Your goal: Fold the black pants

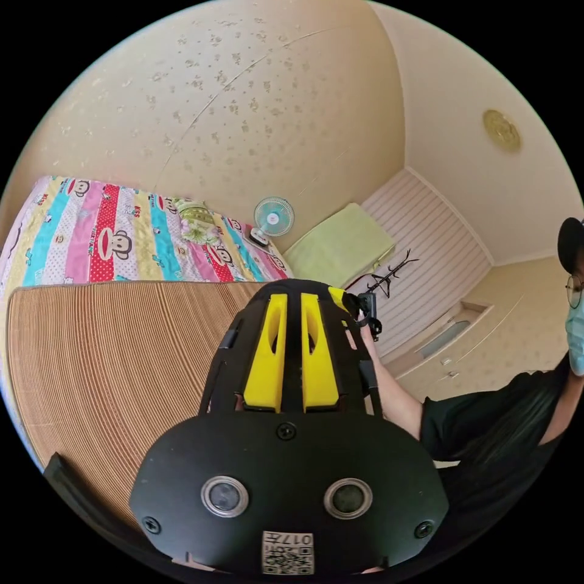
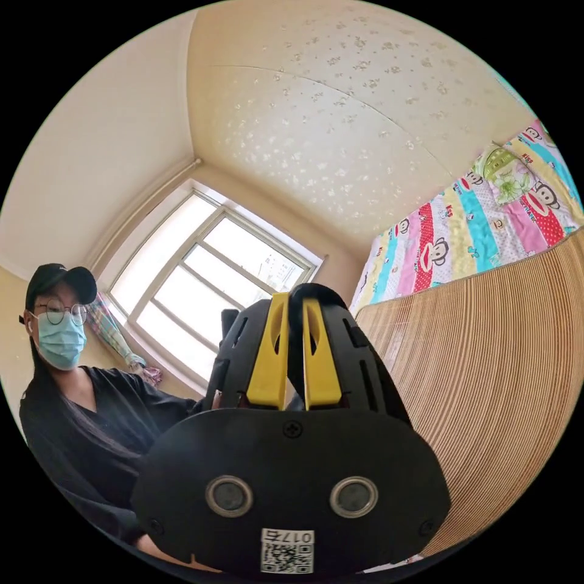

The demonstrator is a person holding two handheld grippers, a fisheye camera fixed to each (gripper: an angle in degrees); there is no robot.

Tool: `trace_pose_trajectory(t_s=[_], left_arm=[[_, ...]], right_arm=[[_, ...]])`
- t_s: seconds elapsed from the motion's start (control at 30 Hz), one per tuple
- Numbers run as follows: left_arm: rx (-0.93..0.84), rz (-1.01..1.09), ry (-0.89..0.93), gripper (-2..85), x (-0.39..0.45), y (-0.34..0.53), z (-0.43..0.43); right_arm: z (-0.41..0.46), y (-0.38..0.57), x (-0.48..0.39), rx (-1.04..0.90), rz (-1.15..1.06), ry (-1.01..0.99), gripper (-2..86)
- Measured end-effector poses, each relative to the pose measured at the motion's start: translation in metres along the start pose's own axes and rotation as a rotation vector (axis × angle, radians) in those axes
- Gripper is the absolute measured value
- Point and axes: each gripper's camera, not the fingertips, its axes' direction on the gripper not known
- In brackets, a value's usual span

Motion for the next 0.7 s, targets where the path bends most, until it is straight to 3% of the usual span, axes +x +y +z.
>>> trace_pose_trajectory(t_s=[0.17,0.33,0.47,0.6,0.7], left_arm=[[-0.196,-0.229,-0.052,5.4,-0.094,0.088,0.076],[-0.59,-0.607,-0.115,8.0,-0.185,0.259,0.154],[-0.539,-0.74,-0.081,9.4,-0.213,0.298,0.144],[-0.414,-0.695,-0.08,13.5,-0.257,0.246,0.142],[-0.375,-0.606,-0.1,16.4,-0.291,0.189,0.167]], right_arm=[[0.03,0.094,0.084,-0.206,0.204,0.27,1.8],[0.017,0.244,0.178,-0.339,0.673,0.403,3.5],[-0.003,0.257,0.191,-0.232,0.738,0.322,6.6],[0.011,0.189,0.215,-0.191,0.64,0.37,15.2],[0.053,0.134,0.241,-0.277,0.528,0.411,19.0]])
